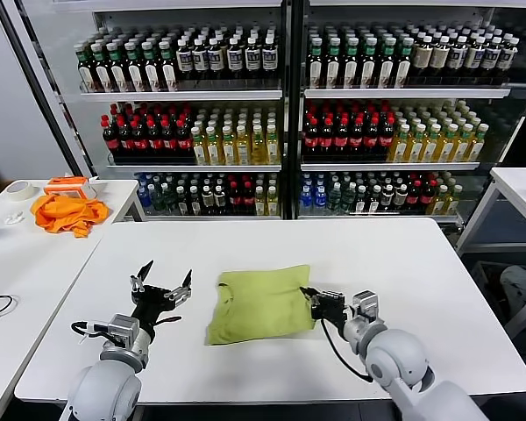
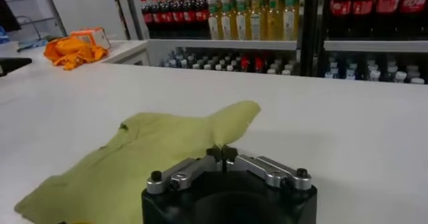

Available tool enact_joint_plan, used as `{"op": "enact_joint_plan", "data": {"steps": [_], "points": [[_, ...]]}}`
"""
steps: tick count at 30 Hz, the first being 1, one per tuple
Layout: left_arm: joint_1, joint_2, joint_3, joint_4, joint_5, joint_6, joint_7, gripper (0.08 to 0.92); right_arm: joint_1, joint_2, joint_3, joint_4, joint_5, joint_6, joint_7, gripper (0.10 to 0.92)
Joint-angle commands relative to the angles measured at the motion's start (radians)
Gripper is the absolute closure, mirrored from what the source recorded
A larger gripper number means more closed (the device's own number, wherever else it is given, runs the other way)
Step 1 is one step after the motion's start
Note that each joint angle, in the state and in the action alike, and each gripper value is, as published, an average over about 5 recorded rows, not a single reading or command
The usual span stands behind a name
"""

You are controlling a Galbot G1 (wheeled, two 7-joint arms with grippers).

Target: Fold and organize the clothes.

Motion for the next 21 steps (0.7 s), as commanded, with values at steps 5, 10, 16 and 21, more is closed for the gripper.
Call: {"op": "enact_joint_plan", "data": {"steps": [5, 10, 16, 21], "points": [[-0.007, 0.006, 0.001, 0.017, 0.0, -0.02, 0.0, 0.177, -0.025, -0.063, 0.073, -0.024, -0.025, 0.003, -0.088, 0.92], [-0.019, 0.0, 0.01, 0.036, 0.001, -0.04, 0.001, 0.177, -0.05, -0.053, 0.086, 0.005, -0.023, 0.003, -0.027, 0.92], [-0.027, -0.002, 0.009, 0.066, 0.017, -0.114, 0.003, 0.177, -0.091, -0.069, 0.137, 0.098, -0.025, 0.003, 0.011, 0.855], [-0.029, -0.004, 0.006, 0.095, 0.038, -0.175, 0.031, 0.177, -0.096, -0.049, 0.189, 0.13, -0.062, 0.018, 0.133, 0.717]]}}
